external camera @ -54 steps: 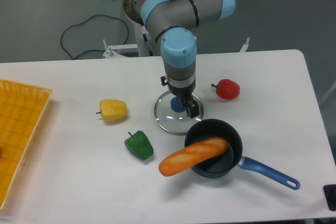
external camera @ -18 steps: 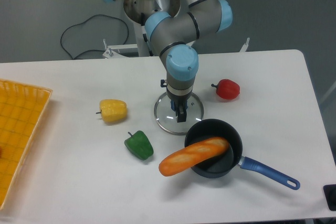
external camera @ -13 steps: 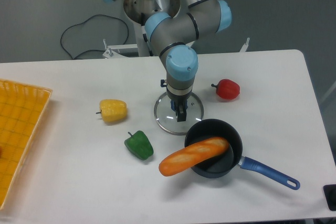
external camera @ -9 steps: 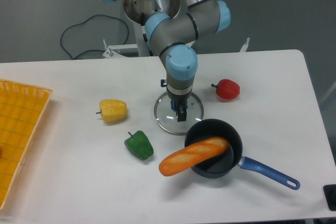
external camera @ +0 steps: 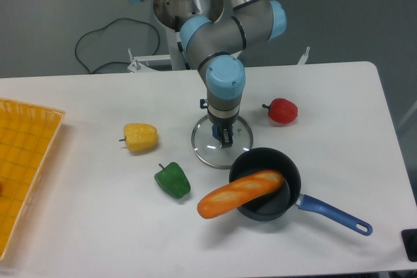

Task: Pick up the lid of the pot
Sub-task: 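Hold the knob and begin lifting the glass lid off the table, then raise the glass lid higher by its knob, away from the saucepan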

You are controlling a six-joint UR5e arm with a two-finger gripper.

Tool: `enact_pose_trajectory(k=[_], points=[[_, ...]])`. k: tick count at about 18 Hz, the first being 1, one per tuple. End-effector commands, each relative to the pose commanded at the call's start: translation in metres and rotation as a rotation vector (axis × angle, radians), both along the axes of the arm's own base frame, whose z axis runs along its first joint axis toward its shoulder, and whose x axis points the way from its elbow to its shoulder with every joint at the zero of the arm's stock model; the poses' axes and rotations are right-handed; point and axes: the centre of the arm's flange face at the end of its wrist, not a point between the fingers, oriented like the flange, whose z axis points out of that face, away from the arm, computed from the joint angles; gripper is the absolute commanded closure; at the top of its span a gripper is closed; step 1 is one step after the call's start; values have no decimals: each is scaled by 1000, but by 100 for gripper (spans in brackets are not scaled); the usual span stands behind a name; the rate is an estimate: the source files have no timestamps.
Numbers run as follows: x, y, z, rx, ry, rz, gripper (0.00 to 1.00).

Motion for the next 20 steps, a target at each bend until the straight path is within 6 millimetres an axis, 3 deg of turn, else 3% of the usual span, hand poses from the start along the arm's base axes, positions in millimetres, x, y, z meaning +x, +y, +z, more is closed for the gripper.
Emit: enact_pose_trajectory(k=[3, 6, 20], points=[[0, 0, 0, -2, 2, 0, 69], [0, 0, 0, -12, 10, 0, 78], [4, 30, 38, -33, 18, 101, 79]])
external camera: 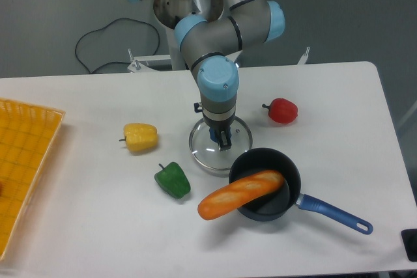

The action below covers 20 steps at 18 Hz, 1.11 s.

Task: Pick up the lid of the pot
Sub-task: 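Raise the glass lid higher by its knob, away from the saucepan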

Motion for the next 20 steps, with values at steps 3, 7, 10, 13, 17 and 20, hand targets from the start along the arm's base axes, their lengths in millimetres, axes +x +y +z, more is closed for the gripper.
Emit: enact_pose_trajectory(k=[3, 7, 10, 13, 17, 20], points=[[3, 7, 11, -10, -7, 15, 79], [13, 9, 28, -21, -23, 30, 79], [26, 14, 33, -24, -20, 46, 79], [33, 10, 47, -22, -21, 63, 79], [34, 21, 65, 4, -10, 106, 80], [29, 26, 87, 13, -26, 113, 81]])
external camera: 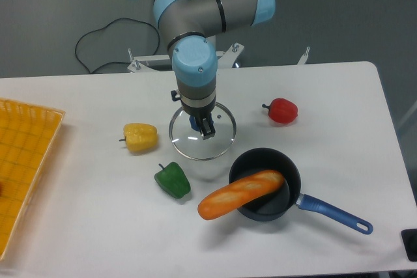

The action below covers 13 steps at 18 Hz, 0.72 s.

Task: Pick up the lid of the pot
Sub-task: 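Raise the glass lid higher by its knob, away from the saucepan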

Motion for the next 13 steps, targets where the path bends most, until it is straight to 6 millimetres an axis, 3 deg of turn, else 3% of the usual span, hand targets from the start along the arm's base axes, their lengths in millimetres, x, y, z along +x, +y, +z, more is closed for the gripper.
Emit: enact_pose_trajectory(k=[4, 13], points=[[-6, 3, 15, 15, 16, 3, 82], [-6, 5, 18, 27, 15, 33, 82]])
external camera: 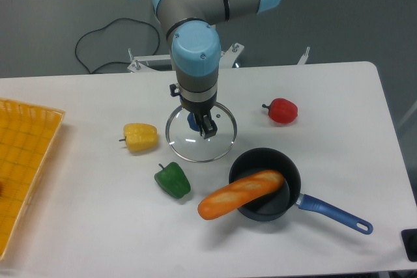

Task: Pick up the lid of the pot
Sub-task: 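Raise the glass lid higher by its knob, away from the saucepan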

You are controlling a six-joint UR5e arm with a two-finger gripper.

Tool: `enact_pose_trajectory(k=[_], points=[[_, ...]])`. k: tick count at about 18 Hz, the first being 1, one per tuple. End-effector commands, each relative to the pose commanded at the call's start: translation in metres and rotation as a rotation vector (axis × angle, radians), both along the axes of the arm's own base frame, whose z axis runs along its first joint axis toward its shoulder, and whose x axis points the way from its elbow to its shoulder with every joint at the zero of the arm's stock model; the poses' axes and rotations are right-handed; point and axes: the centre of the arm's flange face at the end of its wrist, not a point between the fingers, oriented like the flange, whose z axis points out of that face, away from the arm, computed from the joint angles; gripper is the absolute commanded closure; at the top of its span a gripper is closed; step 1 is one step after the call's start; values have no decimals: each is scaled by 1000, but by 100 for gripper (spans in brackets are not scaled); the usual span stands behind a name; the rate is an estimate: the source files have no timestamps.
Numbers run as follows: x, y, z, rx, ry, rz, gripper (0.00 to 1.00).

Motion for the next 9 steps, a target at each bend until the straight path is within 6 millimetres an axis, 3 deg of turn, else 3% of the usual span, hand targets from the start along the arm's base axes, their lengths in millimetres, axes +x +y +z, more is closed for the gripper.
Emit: enact_pose_trajectory(k=[9], points=[[-3, -2, 0, 1, -1, 5, 82]])
